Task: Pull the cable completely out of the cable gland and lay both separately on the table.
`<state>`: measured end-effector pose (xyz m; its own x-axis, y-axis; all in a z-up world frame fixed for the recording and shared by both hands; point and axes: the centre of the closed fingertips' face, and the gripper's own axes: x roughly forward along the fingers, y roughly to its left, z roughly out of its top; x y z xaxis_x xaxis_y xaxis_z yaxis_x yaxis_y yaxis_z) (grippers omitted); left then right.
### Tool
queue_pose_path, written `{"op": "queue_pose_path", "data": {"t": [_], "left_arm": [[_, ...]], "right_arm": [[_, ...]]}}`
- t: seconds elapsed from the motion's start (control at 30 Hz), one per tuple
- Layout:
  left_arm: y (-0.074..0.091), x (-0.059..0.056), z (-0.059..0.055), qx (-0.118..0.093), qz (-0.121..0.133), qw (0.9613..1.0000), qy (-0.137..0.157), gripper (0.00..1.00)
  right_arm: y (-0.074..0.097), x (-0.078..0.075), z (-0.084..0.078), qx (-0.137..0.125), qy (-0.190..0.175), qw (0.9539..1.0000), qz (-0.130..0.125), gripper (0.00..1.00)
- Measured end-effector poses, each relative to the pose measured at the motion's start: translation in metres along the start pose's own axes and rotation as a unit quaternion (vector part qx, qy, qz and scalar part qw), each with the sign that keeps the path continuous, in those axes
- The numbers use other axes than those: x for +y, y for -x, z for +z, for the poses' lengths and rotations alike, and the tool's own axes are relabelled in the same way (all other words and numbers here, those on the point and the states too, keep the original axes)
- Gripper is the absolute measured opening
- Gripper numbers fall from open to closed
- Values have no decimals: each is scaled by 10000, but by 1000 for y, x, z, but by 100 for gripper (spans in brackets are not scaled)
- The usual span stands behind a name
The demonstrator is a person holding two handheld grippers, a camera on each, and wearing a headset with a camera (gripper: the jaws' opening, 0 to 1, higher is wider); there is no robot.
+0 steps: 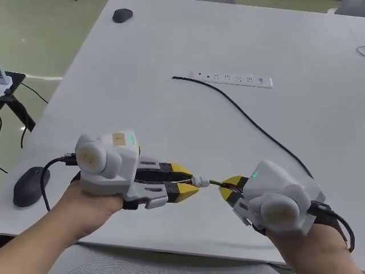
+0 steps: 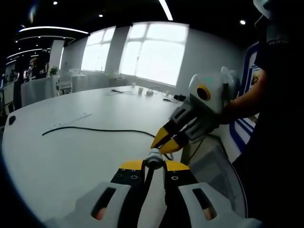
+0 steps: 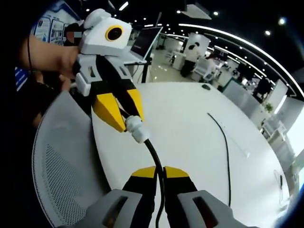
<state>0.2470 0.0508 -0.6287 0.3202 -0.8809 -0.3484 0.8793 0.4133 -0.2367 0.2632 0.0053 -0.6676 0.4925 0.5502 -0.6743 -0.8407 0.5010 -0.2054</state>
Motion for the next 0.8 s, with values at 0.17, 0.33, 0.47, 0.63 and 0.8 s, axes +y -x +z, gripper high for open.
{"op": "queue_pose_path", "data": {"t": [0.17,0.33,0.47,0.63,0.8], "left_arm": [[-1,0,0,-11,2,10000,2,15],[-1,0,1,-17,5,10000,4,15],[-2,1,1,-17,11,10000,-3,15],[-2,2,1,-41,14,10000,-26,15],[-2,3,0,-18,8,10000,-27,15]], "right_arm": [[-1,-7,-12,85,-300,9994,-119,0],[-3,-13,-24,180,-586,9978,-238,0],[-4,-19,-35,231,-896,9951,-346,0],[-8,-26,-52,311,-1525,9867,-476,0],[-13,-30,-75,532,-1915,9788,-502,0]]}}
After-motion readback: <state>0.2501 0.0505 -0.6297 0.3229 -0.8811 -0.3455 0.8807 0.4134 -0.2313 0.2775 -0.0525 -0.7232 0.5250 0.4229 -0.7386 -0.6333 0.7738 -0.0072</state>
